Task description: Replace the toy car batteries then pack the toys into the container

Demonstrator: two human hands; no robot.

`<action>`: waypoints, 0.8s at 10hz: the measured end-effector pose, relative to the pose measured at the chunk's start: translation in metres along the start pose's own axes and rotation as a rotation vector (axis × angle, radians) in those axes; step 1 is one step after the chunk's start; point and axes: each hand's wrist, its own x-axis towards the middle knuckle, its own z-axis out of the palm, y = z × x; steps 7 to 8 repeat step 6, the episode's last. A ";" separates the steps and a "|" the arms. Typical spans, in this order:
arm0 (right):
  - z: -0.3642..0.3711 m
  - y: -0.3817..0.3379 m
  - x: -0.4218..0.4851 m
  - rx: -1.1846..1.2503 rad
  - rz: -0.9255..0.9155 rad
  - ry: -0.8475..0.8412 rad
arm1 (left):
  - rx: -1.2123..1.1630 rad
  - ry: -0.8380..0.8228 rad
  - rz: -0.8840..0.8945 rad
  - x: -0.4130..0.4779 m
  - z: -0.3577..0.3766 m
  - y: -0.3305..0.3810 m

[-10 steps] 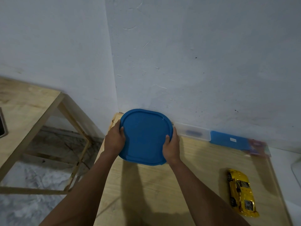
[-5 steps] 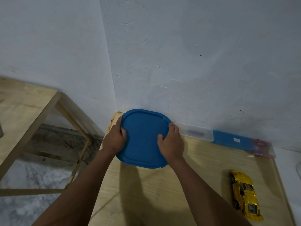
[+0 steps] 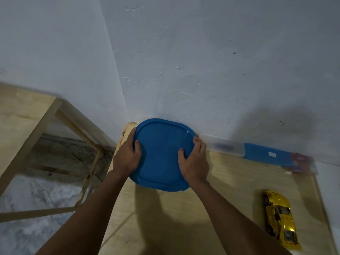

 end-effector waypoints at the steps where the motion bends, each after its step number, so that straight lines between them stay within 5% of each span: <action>1: -0.002 -0.002 -0.001 0.052 0.022 0.005 | -0.026 -0.015 -0.002 0.002 0.000 -0.001; 8: -0.039 0.011 0.016 0.213 0.108 -0.142 | 0.001 -0.108 0.044 0.002 0.000 0.018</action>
